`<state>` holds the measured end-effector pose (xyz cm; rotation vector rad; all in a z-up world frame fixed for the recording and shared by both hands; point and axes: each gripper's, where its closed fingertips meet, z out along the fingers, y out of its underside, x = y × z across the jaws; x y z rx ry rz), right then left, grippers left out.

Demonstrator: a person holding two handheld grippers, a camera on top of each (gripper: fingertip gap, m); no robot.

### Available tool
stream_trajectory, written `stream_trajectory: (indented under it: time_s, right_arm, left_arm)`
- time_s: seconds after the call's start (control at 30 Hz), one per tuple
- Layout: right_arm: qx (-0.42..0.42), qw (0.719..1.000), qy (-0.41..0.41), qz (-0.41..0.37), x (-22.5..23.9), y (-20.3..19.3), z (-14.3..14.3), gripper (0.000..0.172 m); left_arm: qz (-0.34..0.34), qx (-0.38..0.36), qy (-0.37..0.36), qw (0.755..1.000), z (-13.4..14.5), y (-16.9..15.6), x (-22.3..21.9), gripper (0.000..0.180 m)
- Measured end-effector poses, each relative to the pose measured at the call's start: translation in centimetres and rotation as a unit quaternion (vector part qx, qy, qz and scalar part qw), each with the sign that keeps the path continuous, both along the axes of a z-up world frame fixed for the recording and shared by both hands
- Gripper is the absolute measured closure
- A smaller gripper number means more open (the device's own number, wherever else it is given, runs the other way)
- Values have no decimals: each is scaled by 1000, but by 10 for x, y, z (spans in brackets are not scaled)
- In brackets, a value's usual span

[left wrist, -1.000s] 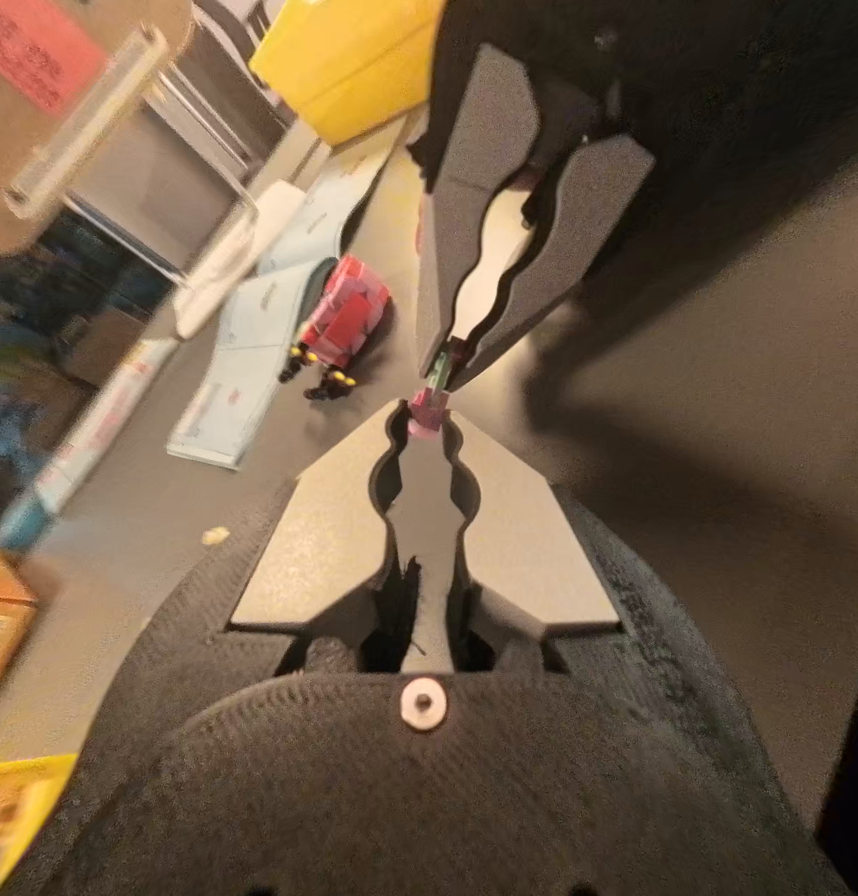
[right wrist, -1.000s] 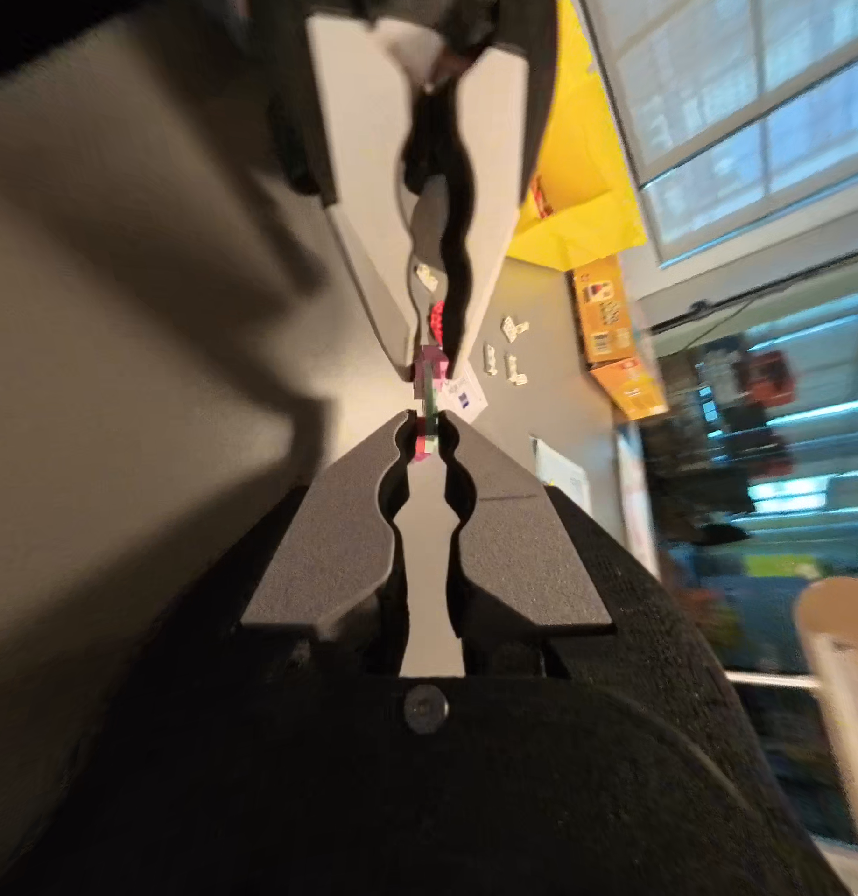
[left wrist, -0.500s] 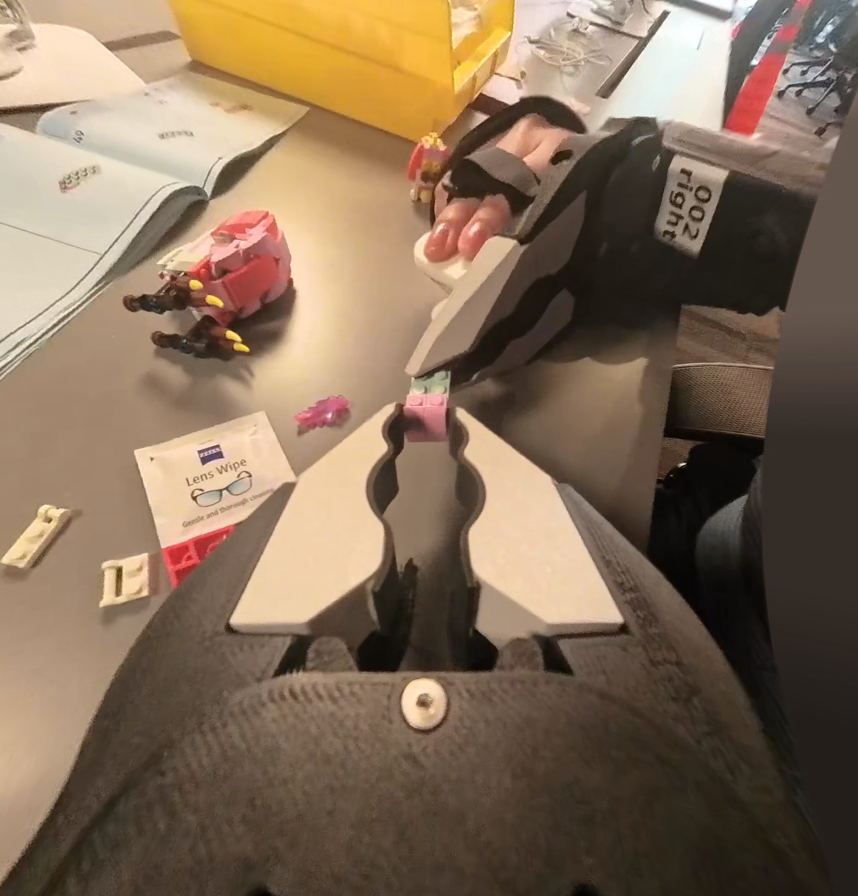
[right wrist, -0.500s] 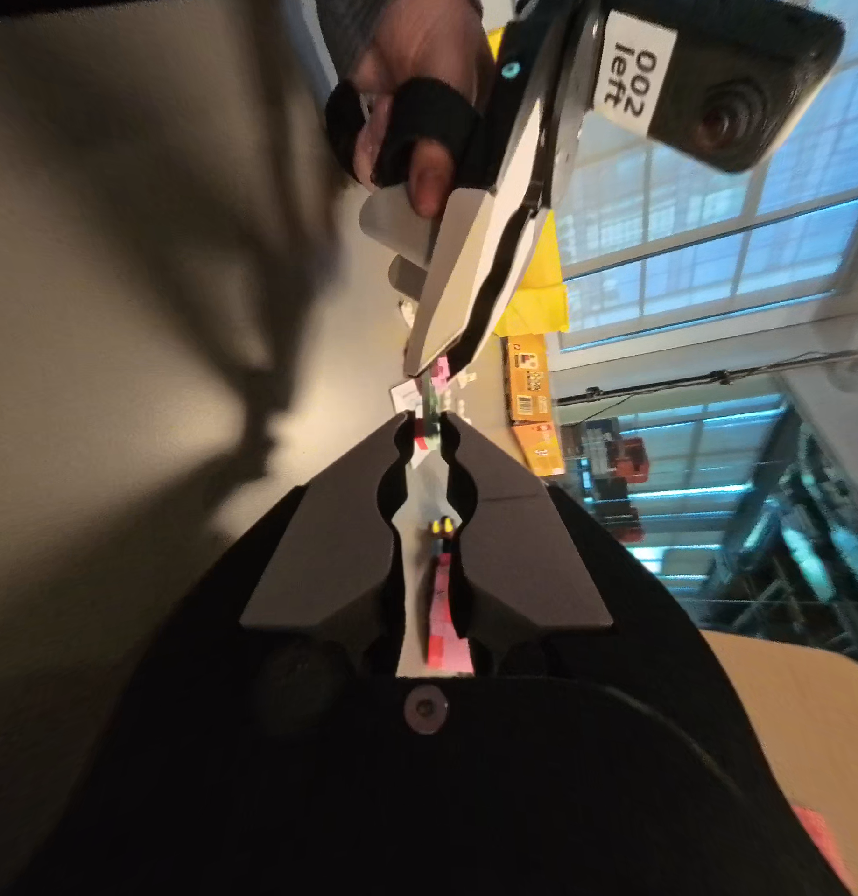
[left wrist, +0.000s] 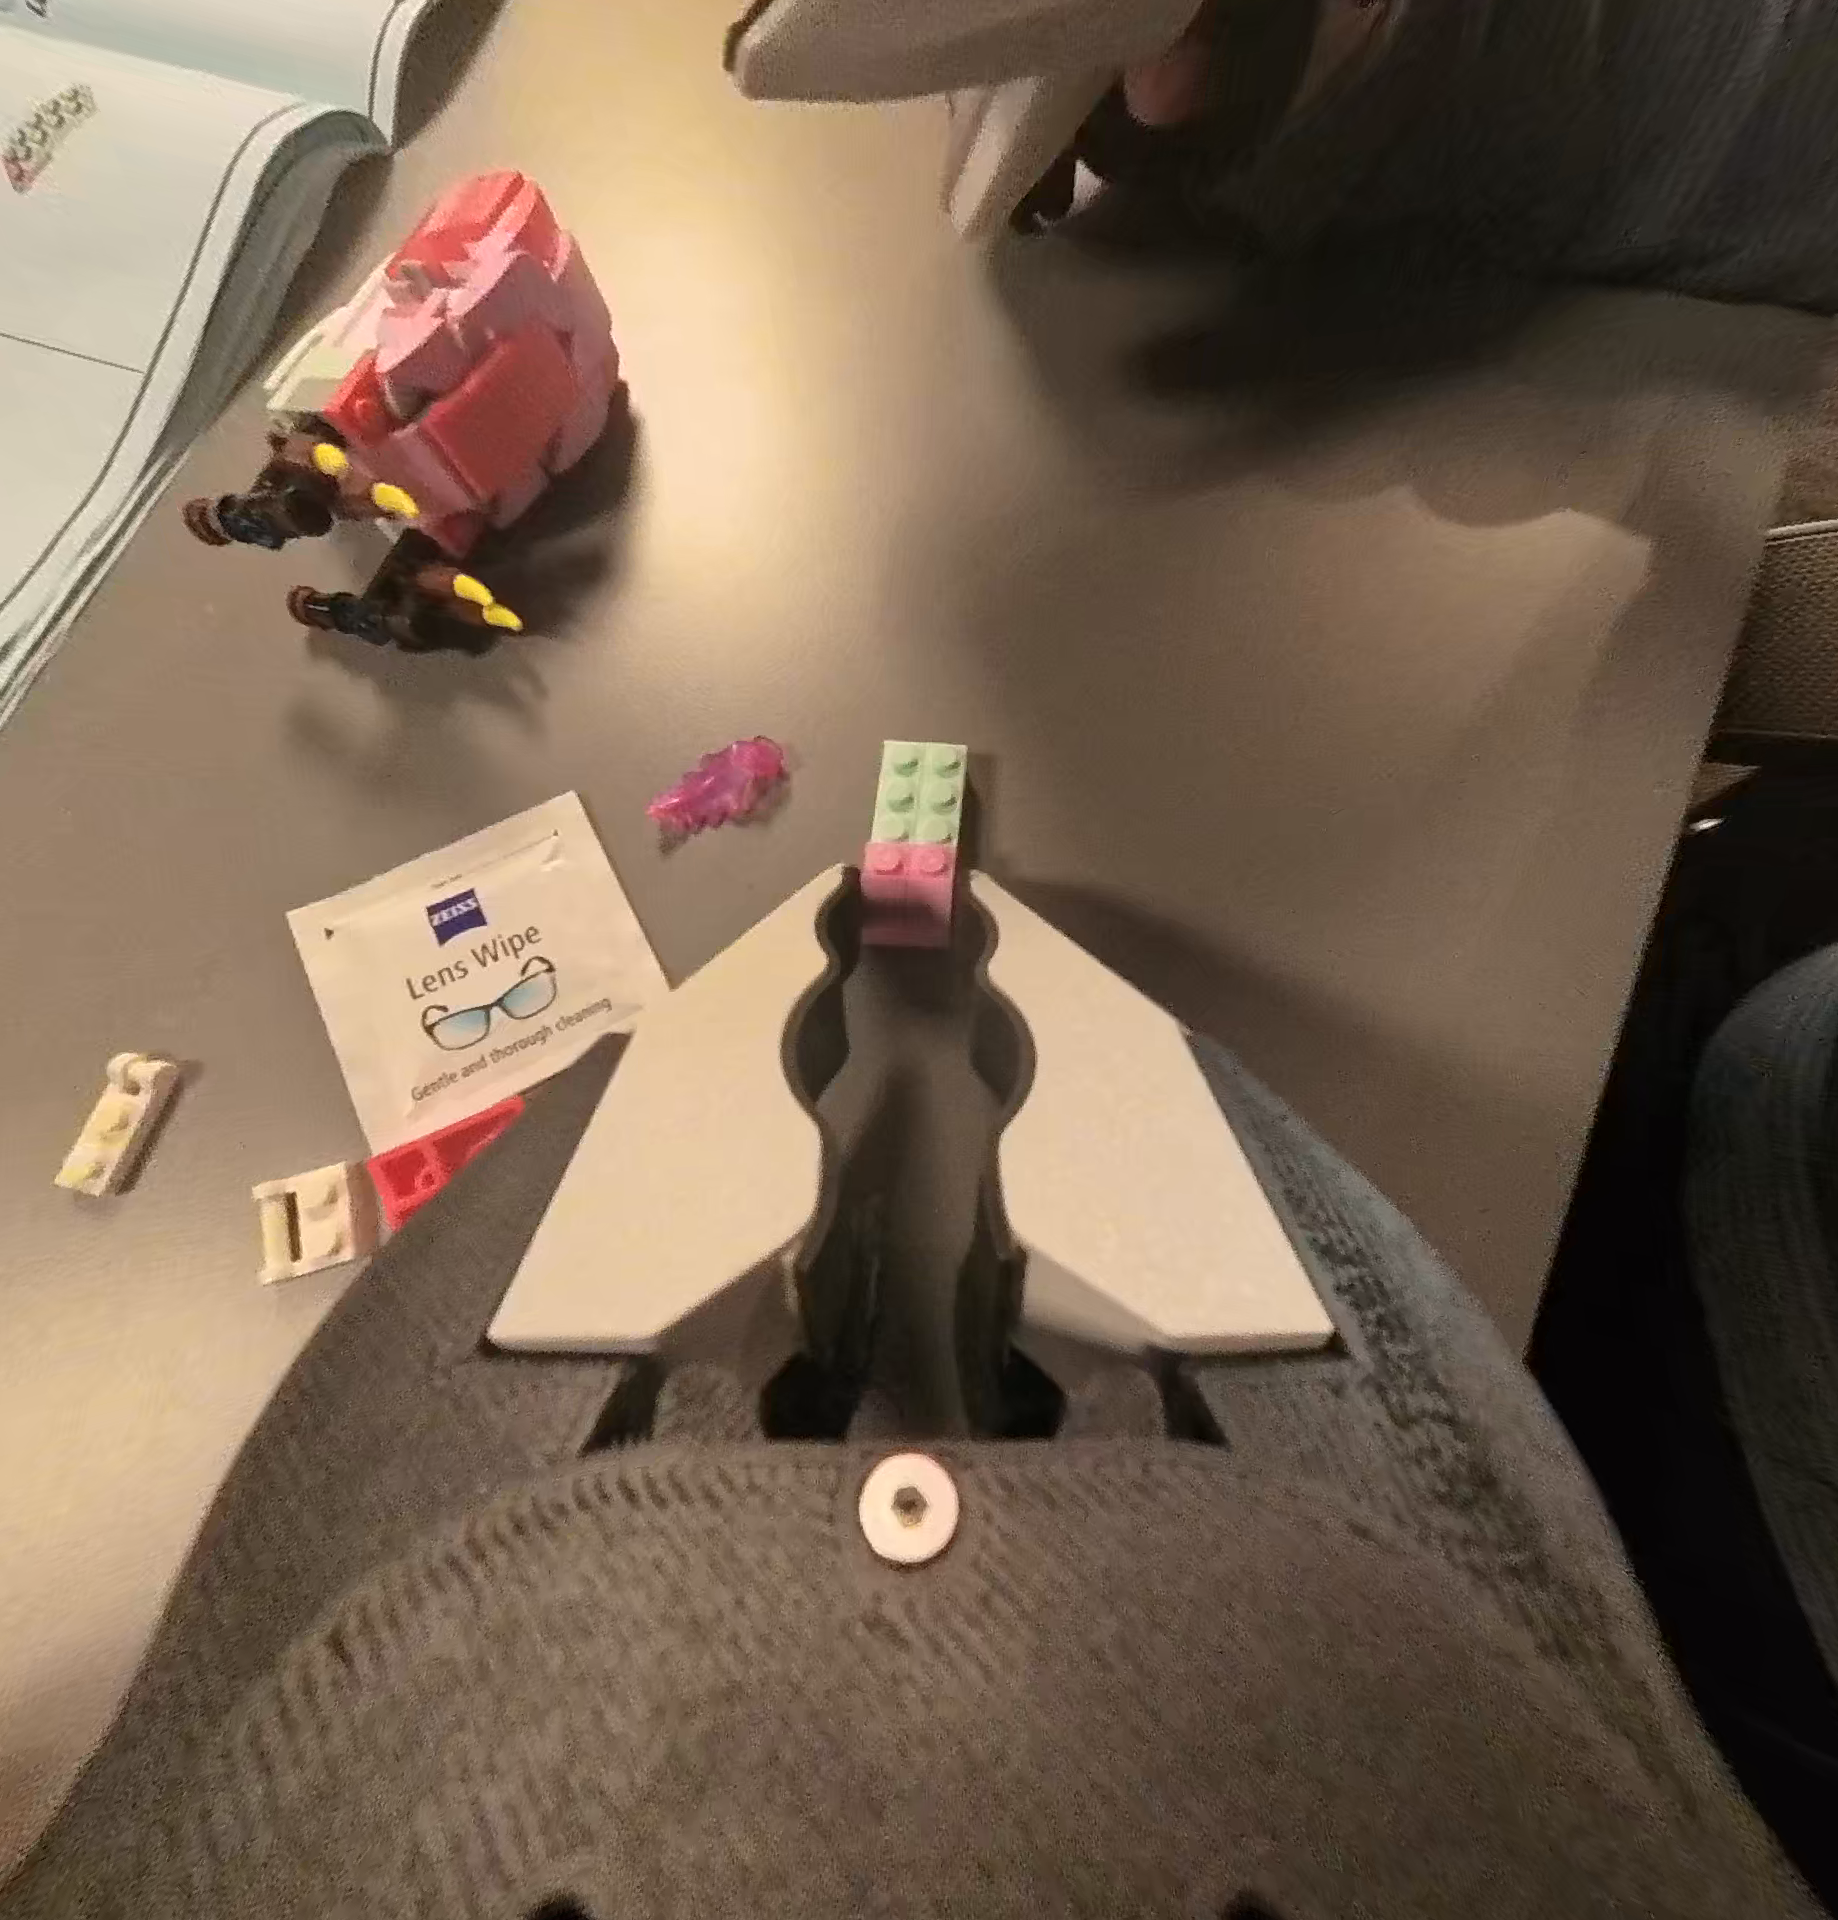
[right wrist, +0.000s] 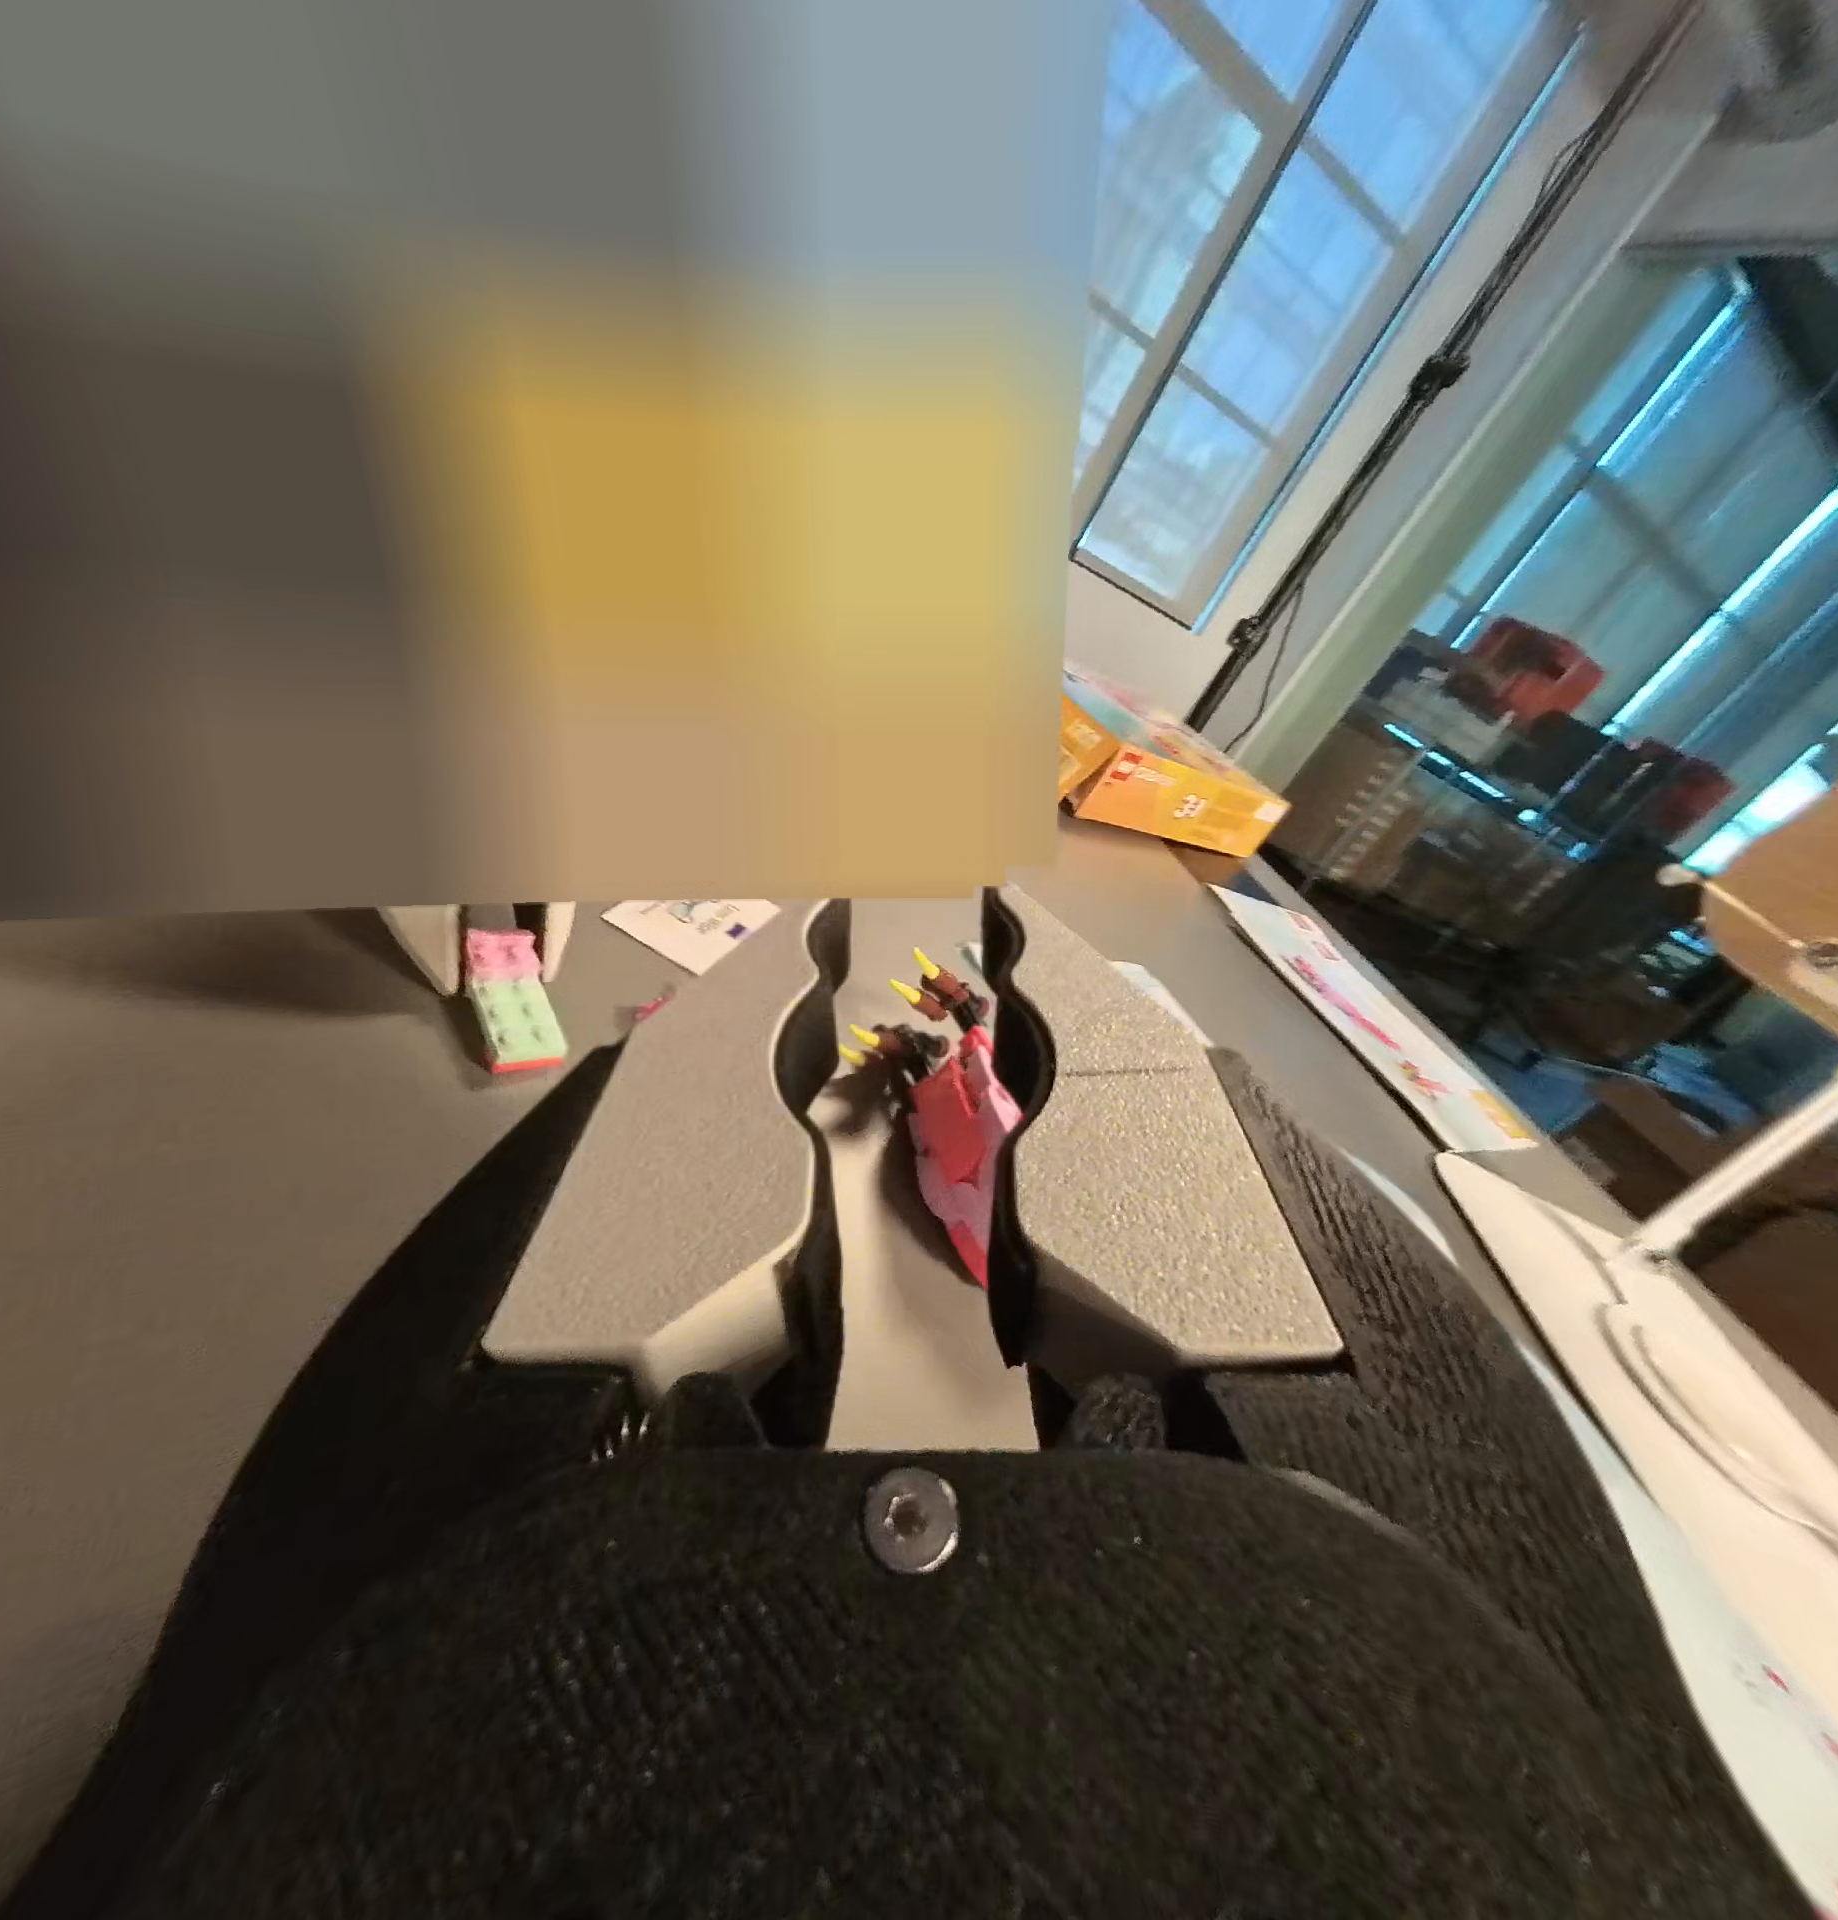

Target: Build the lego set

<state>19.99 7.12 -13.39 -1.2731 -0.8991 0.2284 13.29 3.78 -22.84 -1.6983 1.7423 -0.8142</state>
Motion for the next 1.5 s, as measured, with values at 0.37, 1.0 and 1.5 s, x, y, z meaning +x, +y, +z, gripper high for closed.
stream_trajectory:
  time_s: [0.37, 1.0, 1.5]
  right_arm:
    - [69, 993, -8, -90, 23, 10, 13, 166]
    - [130, 963, -94, -219, 48, 24, 15, 172]
    - [125, 963, -111, -210, 43, 25, 10, 172]
  left_arm:
    - [67, 69, -227, 969, 67, 30, -5, 128]
    - [246, 168, -334, 894, 105, 81, -47, 142]
    - [241, 171, -329, 897, 104, 80, -45, 144]
